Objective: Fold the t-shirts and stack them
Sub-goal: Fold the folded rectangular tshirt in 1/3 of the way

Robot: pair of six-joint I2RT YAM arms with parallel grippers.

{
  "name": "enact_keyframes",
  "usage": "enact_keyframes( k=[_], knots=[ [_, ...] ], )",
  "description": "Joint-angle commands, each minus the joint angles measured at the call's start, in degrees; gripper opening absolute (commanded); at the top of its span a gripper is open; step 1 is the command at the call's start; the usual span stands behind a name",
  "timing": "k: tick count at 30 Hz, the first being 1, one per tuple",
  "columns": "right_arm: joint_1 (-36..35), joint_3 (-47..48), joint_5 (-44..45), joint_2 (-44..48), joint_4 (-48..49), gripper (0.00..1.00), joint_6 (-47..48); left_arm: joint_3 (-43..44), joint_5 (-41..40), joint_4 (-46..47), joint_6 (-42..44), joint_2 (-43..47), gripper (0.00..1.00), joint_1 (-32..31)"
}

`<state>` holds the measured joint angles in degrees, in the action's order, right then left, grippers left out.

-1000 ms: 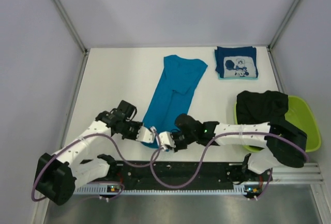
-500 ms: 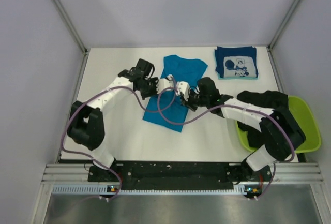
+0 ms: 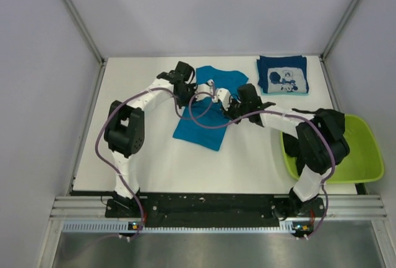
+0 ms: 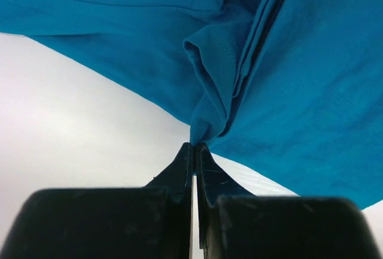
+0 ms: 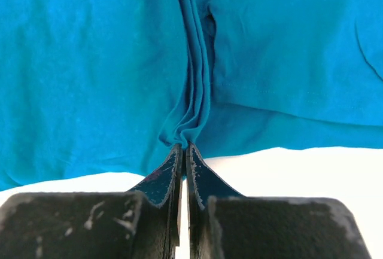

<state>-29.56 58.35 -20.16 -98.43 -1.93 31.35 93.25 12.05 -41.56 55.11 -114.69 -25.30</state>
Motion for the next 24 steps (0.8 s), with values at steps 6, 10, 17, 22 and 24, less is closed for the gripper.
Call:
enact_keyframes(
  k=[6,10,17,22,24],
  knots=[
    [0.7,7.9,8.8,-4.6,-1.7,0.19,-0.1,5.0,-7.0,7.4,-6.4,-3.2,0.41,-0.6],
    [3.0,12.2,9.8,-4.3,0.7,0.33,-1.6,11.4,-15.1,14.1,-14.1,-5.5,0.57,0.9],
    [-1.4,0.1,-1.9,11.2,0.5,0.46,4.9,5.7,9.8,4.1,-6.8,5.8,0.53,5.2],
    [-14.1,-9.7,2.0,16.6,-3.7,0.54,13.8,-16.6,22.1,-6.5,17.3,16.7,0.55,5.1],
    [-17.5,-11.1,5.1,16.0,-4.4,0.54,13.5,-20.5,20.8,-6.2,18.8,17.0,0.60,5.2]
  ],
)
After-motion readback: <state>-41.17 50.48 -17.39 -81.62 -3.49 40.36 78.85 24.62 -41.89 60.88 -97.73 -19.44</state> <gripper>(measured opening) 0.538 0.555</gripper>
